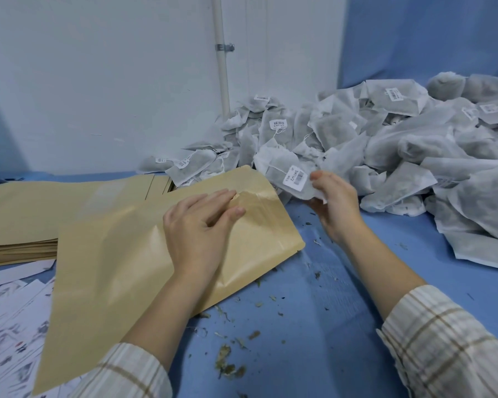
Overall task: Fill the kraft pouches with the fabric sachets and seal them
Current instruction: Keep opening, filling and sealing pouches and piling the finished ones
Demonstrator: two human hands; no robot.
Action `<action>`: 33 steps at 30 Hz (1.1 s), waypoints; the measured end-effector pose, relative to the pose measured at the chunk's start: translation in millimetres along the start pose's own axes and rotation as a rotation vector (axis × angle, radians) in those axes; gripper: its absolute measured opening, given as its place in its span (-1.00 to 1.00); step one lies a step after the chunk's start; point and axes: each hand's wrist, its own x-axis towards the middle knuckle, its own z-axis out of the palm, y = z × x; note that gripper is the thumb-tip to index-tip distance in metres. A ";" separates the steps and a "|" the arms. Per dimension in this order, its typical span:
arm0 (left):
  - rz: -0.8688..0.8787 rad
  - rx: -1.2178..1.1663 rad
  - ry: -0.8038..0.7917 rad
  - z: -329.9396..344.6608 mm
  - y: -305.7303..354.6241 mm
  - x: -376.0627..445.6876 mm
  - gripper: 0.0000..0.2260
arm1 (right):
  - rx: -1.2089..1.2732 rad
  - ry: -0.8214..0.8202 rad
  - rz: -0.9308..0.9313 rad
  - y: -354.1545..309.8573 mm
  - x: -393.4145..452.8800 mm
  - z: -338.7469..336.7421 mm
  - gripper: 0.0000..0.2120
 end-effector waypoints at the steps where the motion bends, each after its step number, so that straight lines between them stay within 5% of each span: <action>1: -0.004 -0.004 0.010 -0.4 0.3 0.5 -0.79 | -0.066 -0.049 -0.001 2.6 0.3 -1.3 -0.78; 7: -0.019 -0.012 0.051 -3.2 -0.5 3.7 -0.80 | -0.354 -0.138 0.005 -0.6 2.8 -15.6 -0.73; 13: 0.068 -0.010 -0.046 4.2 6.1 -5.1 -0.80 | -0.569 -0.519 0.057 -1.6 -10.2 -3.2 -0.70; 20: 0.112 -0.062 -0.096 7.8 6.9 -8.6 -0.81 | -1.046 -0.603 0.390 0.9 -32.2 28.5 -0.83; 24: 0.124 -0.085 -0.112 7.2 10.2 -7.9 -0.81 | -0.839 -0.590 0.534 -9.1 -40.2 30.7 -0.78; 26: 0.122 -0.066 -0.098 8.0 8.6 -7.2 -0.81 | -0.679 -0.509 0.289 -9.2 -36.3 30.1 -0.69; 28: 0.105 -0.055 -0.076 7.4 5.0 -6.3 -0.81 | -0.715 -0.249 -0.040 -5.3 -26.3 24.1 -0.79; 29: 0.098 -0.055 -0.073 7.1 3.5 -5.8 -0.81 | -0.854 -0.036 -0.218 -1.9 -18.9 18.3 -0.90; 31: 0.099 -0.053 -0.083 7.3 2.3 -5.3 -0.80 | -1.244 0.312 -0.425 2.6 -7.7 2.7 -0.78; 33: 0.096 -0.042 -0.088 8.0 2.0 -5.9 -0.80 | -1.480 0.351 -0.405 6.3 -1.1 -7.4 -0.61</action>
